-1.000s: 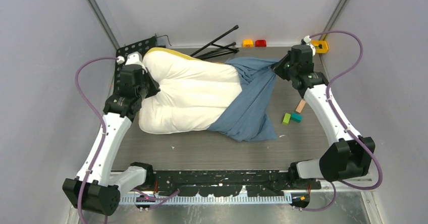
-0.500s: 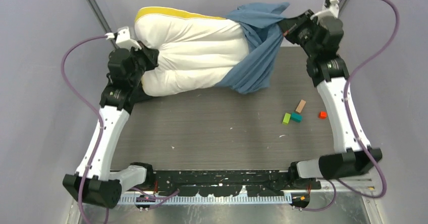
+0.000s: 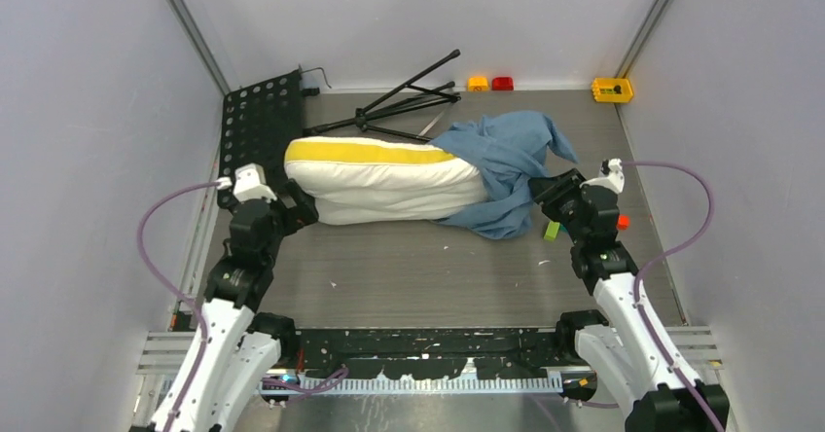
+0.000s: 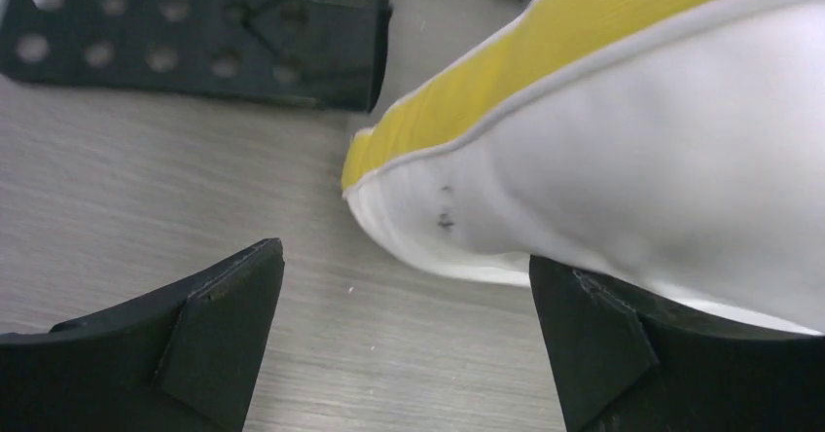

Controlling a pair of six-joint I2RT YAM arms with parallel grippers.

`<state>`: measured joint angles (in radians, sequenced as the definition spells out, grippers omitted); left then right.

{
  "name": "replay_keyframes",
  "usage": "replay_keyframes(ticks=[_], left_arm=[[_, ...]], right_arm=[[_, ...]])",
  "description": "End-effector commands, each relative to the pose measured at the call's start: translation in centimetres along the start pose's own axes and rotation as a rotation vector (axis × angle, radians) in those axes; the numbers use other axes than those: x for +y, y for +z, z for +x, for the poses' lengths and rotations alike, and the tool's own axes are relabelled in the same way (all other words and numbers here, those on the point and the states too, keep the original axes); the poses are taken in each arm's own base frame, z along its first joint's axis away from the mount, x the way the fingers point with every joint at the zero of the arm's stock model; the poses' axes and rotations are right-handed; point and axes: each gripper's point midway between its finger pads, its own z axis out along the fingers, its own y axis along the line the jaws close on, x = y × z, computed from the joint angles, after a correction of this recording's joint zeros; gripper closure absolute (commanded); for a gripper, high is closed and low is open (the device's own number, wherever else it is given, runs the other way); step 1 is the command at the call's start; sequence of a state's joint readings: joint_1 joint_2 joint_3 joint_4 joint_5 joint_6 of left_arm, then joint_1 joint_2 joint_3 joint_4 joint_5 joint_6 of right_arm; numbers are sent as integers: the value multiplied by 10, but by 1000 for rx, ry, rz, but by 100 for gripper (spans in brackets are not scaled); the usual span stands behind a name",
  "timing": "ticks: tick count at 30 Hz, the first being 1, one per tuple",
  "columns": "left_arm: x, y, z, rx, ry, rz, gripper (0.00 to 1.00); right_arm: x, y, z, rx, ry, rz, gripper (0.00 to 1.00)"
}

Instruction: Remove the pillowcase from the pillow

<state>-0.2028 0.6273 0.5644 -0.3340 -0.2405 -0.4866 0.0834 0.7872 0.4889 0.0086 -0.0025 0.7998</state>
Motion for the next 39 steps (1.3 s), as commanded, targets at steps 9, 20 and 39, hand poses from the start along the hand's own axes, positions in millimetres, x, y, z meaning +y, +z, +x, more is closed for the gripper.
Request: replay_keyframes(ticks=[9,20,39], left_arm=[[-88,-76,-122,-136,33,346,2],[-163,-80,-135,131,94,612,6],[-59,-52,48,646,19,80,0]], right_arm=[[33,-40,-18,-32,-62,-124,54],[105,-104,-79,-14,-209,-162,15],[50,-59,24,542,-303,113,12]])
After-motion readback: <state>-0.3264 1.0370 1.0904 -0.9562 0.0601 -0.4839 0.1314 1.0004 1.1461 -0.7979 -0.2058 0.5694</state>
